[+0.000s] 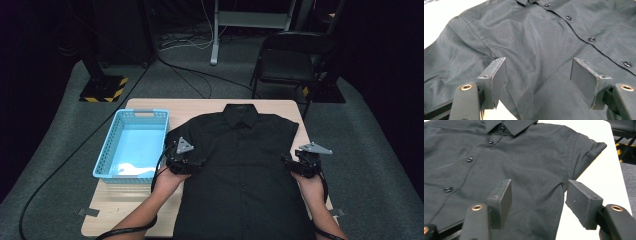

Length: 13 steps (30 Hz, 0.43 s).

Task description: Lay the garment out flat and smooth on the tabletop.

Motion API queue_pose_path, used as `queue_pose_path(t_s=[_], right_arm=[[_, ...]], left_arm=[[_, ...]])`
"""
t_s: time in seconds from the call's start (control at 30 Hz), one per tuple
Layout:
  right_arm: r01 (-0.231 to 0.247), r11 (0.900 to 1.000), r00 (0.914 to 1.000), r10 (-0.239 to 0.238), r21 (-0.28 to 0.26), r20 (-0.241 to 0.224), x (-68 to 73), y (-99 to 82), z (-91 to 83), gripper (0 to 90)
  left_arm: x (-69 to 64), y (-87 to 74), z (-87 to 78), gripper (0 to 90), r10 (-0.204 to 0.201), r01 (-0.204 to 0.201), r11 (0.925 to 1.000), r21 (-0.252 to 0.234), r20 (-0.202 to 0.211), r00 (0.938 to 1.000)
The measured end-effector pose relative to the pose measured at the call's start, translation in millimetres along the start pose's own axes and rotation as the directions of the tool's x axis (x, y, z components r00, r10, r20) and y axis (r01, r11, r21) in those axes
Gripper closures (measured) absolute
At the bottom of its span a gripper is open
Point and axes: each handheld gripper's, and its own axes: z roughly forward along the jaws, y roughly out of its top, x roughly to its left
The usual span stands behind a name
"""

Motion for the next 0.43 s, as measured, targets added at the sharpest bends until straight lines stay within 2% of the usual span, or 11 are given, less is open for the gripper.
queue_pose_path(t_s=[0.17,0.33,0.43], right_arm=[[-0.023,0.9995,0.9977,0.025,0.024,-0.063,1.8,-4.8,-14.5,31.9],[-0.013,0.9994,0.9940,0.016,0.031,-0.108,5.4,-16.8,-32.2,31.2],[-0.013,0.9995,0.9928,0.016,0.030,-0.119,5.3,-18.2,-40.9,30.8]], left_arm=[[-6.5,-7.4,-15.3,28.0,0.021,-0.021,0.9998,-0.004,0.009,0.9997],[-13.0,-19.7,-32.8,27.5,0.031,-0.030,0.9994,-0.015,0.018,0.9994],[-15.1,-27.5,-39.2,27.1,0.023,-0.022,0.9992,-0.033,0.028,0.9993]])
